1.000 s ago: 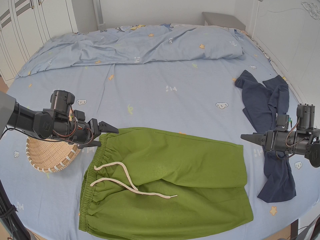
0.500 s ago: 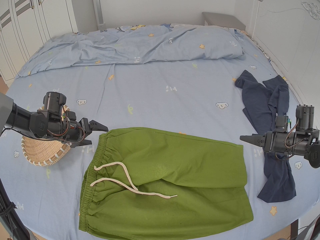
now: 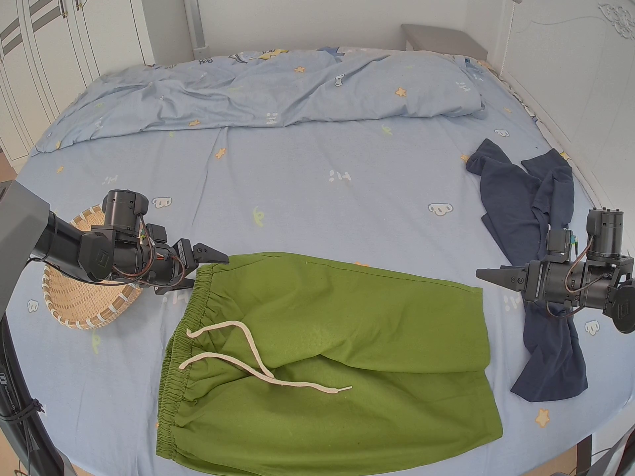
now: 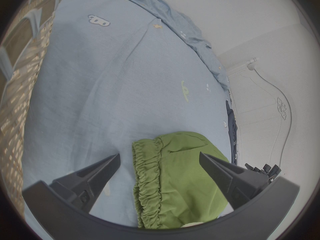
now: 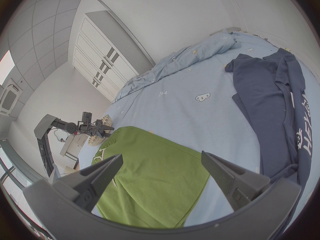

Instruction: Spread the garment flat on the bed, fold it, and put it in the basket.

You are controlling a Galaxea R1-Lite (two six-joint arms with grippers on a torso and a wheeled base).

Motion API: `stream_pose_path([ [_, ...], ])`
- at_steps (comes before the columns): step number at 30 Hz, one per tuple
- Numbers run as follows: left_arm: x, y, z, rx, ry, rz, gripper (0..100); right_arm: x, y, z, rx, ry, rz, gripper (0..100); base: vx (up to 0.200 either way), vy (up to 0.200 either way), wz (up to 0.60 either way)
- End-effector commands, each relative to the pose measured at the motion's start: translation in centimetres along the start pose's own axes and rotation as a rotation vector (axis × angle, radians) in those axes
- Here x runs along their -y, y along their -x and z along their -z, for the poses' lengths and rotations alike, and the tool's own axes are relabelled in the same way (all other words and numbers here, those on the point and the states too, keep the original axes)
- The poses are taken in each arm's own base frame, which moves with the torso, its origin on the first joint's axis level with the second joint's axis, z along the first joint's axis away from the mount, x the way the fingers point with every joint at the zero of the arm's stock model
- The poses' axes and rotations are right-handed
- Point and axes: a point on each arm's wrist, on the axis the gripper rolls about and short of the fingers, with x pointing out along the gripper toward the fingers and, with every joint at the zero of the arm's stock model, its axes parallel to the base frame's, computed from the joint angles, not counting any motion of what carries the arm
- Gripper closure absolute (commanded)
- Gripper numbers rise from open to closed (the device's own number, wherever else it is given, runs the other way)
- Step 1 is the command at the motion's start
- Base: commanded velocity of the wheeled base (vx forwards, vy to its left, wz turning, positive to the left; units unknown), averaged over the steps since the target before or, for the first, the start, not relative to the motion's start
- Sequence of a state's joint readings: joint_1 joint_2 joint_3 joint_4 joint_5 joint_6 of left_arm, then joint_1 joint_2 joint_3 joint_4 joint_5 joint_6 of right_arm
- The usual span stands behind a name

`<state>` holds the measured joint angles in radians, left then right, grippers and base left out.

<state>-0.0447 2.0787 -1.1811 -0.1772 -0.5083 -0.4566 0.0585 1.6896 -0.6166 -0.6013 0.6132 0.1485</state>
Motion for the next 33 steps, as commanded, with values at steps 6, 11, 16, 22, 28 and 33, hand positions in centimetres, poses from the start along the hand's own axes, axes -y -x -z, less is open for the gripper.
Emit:
stream_pose_path([
  [6, -0.9, -1.4, 0.2, -0.01, 0.001, -0.001, 0, 0.1, 0.0, -0.1, 0.003, 0.001, 0.002, 0, 0.0, 0.0, 0.0],
  [11, -1.1, -1.4, 0.1, -0.001, 0.001, -0.002, 100, 0.2, 0.1, -0.1, 0.007, 0.0, 0.007, 0, 0.0, 0.0, 0.0],
  [16, -1.2, -1.2, -0.1, 0.006, 0.002, -0.004, 100, 0.7, 0.0, -0.2, 0.005, -0.014, 0.021, 0, 0.0, 0.0, 0.0],
  [22, -0.8, 0.2, -0.6, 0.037, 0.002, -0.002, 100, 2.7, -1.1, -0.2, -0.026, -0.076, 0.05, 0, 0.0, 0.0, 0.0],
  [28, -0.5, 1.1, -0.8, 0.049, 0.002, 0.004, 100, 4.9, -4.0, -0.1, -0.141, -0.19, 0.066, 0, 0.0, 0.0, 0.0],
  [33, -0.5, 1.1, -0.8, 0.049, 0.002, 0.004, 100, 4.9, -5.0, 0.1, -0.197, -0.211, 0.058, 0, 0.0, 0.0, 0.0],
])
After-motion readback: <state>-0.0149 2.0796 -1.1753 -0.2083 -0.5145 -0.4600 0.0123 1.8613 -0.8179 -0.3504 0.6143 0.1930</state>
